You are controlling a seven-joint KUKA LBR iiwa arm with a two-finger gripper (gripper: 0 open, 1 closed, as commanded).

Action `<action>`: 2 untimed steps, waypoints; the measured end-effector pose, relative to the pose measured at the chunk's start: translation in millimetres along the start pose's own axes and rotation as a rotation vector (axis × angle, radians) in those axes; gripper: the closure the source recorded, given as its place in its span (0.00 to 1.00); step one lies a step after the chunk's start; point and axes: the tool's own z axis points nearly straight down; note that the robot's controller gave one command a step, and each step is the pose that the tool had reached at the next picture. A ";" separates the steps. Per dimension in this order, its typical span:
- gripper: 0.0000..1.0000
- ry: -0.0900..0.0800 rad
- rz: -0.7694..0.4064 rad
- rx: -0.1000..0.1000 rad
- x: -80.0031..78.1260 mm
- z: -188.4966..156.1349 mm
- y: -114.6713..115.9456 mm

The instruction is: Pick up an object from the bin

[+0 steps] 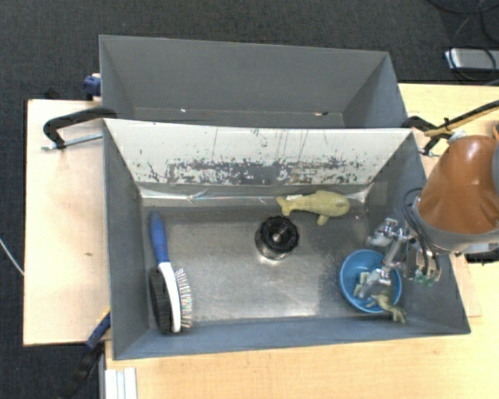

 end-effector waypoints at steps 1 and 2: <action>0.00 -0.001 -0.001 0.003 -2.5 -2.5 1.8; 1.00 -0.003 0.000 0.004 -3.7 -4.1 1.1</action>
Offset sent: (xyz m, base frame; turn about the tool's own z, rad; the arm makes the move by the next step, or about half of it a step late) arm 0.0000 0.0000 0.0000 0.0000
